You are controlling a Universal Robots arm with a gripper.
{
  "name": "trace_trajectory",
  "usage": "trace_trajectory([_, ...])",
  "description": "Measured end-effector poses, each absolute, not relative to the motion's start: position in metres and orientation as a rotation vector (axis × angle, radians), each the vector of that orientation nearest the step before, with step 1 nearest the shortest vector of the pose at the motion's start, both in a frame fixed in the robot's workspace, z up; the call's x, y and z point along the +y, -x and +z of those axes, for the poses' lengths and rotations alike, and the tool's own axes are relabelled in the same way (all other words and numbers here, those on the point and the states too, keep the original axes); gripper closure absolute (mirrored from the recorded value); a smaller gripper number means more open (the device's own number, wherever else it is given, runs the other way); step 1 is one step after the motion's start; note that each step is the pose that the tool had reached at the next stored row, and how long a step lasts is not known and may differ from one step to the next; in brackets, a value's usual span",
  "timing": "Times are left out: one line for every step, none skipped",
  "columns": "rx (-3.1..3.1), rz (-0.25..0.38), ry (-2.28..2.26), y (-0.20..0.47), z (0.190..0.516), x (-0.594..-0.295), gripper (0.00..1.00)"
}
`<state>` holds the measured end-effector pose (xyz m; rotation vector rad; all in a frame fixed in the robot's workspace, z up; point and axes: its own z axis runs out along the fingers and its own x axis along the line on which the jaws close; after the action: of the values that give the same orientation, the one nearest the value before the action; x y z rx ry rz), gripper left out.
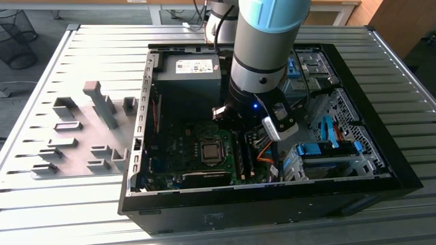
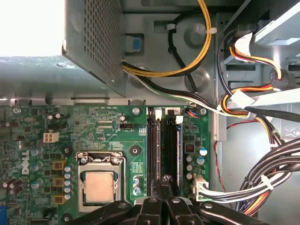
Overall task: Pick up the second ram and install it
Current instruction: 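Press down the second ram until it locks into place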
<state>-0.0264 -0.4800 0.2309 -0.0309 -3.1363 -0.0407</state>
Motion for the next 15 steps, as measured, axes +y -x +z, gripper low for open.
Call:
trace_trajectory([-3.136,-0.041,0.031,0.026,0.231,-0.48,0.9])
trace_trajectory([-3.136,-0.041,0.031,0.026,0.23,-0.48,0.9])
trace_trajectory([-3.136,-0.041,0.031,0.026,0.228,-0.48,0.9])
trace_trajectory([-3.137,-0.041,0.031,0.026,0.226,-0.48,0.9])
trace_trajectory([-3.137,-0.041,0.031,0.026,0.225,-0.48,0.9])
trace_trajectory([-3.137,-0.041,0.031,0.026,0.223,-0.48,0.9])
trace_trajectory([-3.137,-0.041,0.031,0.026,0.222,-0.48,0.9])
trace_trajectory([-3.137,-0.04,0.031,0.026,0.221,-0.48,0.9])
trace_trajectory([-3.136,-0.039,0.031,0.026,0.22,-0.48,0.9])
trace_trajectory([-3.136,-0.039,0.031,0.026,0.219,-0.48,0.9])
trace_trajectory([-3.136,-0.039,0.031,0.026,0.218,-0.48,0.9])
trace_trajectory([-3.137,-0.04,0.031,0.026,0.216,-0.48,0.9])
trace_trajectory([-3.137,-0.039,0.031,0.026,0.216,-0.48,0.9])
trace_trajectory([-3.136,-0.039,0.031,0.026,0.215,-0.48,0.9])
trace_trajectory([-3.136,-0.038,0.031,0.026,0.214,-0.48,0.9])
